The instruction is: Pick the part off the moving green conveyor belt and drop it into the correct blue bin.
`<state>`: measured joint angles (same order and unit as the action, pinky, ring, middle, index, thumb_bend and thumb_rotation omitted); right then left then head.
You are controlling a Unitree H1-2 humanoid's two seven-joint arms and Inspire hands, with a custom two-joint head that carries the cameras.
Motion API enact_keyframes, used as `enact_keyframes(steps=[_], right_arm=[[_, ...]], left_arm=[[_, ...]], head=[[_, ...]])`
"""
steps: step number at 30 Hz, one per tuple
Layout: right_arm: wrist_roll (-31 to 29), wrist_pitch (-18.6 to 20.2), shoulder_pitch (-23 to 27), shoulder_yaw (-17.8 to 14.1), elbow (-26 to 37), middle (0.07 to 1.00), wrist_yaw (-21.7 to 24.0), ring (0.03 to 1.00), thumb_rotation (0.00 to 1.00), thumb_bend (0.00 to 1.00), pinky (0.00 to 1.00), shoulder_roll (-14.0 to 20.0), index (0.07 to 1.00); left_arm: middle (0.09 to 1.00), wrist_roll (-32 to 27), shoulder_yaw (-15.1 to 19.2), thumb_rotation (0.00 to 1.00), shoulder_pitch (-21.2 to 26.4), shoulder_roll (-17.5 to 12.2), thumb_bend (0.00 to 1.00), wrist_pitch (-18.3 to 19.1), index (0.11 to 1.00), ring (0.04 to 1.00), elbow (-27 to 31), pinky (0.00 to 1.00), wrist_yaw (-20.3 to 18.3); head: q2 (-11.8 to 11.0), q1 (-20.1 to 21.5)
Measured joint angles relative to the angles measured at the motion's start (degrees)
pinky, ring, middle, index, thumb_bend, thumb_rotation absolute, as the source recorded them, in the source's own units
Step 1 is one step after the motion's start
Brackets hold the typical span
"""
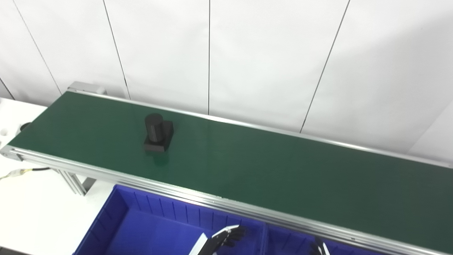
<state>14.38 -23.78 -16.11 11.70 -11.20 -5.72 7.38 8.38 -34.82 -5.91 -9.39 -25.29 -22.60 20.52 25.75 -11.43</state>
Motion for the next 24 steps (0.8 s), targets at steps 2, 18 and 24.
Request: enact_keyframes(steps=[2, 18, 24], right_arm=[[-0.14, 0.00, 0.36, 0.38, -0.71, 0.938, -0.09, 0.913, 0.46, 0.75, 0.86, 0.30, 0.991], [-0.28, -0.03, 0.45, 1.48, -0.73, 0.938, -1.46, 0.912, 0.47, 0.77, 0.86, 0.93, 0.986], [-1.27, -0.03, 0.49, 1.45, -0.73, 0.941, -1.46, 0.919, 0.45, 0.76, 0.86, 0.92, 0.988]], left_arm=[[0.799, 0.02, -1.26, 0.57, 0.64, -0.08, 0.88, 0.00, 0.795, 0.783, -0.72, 0.73, 1.24], [0.791, 0.02, -6.18, 0.58, 2.77, -1.98, 0.88, 0.00, 0.787, 0.775, -2.52, 0.72, 7.01], [0.793, 0.14, -7.65, 0.57, 3.25, -2.03, 0.89, 0.00, 0.788, 0.778, -2.58, 0.73, 8.52]], head=[[-0.96, 0.00], [-1.49, 0.09], [-1.49, 0.09]])
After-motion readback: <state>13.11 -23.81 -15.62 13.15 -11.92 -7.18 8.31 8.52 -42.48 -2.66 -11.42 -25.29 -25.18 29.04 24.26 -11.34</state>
